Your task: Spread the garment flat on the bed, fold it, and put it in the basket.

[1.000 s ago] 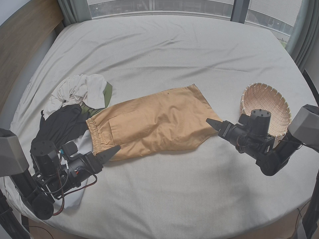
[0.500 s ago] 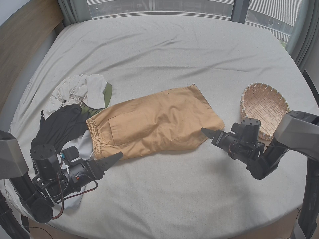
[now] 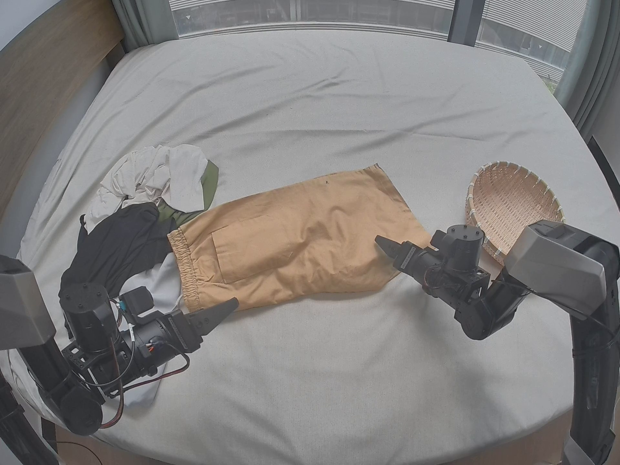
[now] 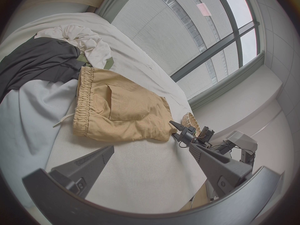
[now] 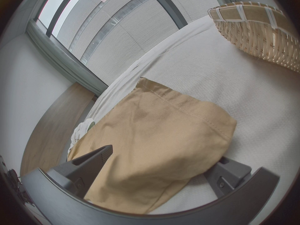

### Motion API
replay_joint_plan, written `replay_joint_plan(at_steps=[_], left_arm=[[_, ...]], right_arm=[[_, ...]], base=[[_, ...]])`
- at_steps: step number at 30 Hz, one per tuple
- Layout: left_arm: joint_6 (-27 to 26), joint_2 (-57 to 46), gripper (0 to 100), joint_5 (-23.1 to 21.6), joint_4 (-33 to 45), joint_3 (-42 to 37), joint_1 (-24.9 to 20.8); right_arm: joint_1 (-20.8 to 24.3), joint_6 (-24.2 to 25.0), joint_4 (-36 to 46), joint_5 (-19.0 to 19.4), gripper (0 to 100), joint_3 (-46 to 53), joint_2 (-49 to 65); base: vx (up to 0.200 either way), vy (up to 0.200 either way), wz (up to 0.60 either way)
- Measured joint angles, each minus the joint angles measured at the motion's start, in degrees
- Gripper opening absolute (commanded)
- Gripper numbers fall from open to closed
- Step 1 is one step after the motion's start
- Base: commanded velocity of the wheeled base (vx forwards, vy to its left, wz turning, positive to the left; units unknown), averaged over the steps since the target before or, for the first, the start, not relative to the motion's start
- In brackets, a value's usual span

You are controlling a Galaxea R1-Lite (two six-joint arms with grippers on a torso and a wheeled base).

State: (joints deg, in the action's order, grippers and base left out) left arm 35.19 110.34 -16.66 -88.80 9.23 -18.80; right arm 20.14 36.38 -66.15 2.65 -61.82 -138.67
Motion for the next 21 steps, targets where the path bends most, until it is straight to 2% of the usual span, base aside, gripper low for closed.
replay_joint_plan(at_steps=[4,5,12,21], left_arm=[[0.0,0.1,100,0.1,0.0,-0.2,0.0],[0.0,0.1,100,0.1,0.0,-0.3,0.0],[0.1,0.6,100,0.5,0.0,-0.5,0.4],[0.4,2.0,100,1.5,0.0,-0.9,2.3]], right_arm=[[0.0,2.6,-1.0,-0.3,100,-0.9,-0.6],[0.0,2.8,-1.5,-0.3,0,-0.9,-0.8],[-0.1,2.8,-5.1,-1.4,0,1.4,-1.3],[0.3,2.2,-9.6,-1.3,0,10.3,1.6]], base=[[0.0,0.0,0.0],[0.0,0.0,0.0],[0.0,0.0,0.0],[0.0,0.0,0.0]])
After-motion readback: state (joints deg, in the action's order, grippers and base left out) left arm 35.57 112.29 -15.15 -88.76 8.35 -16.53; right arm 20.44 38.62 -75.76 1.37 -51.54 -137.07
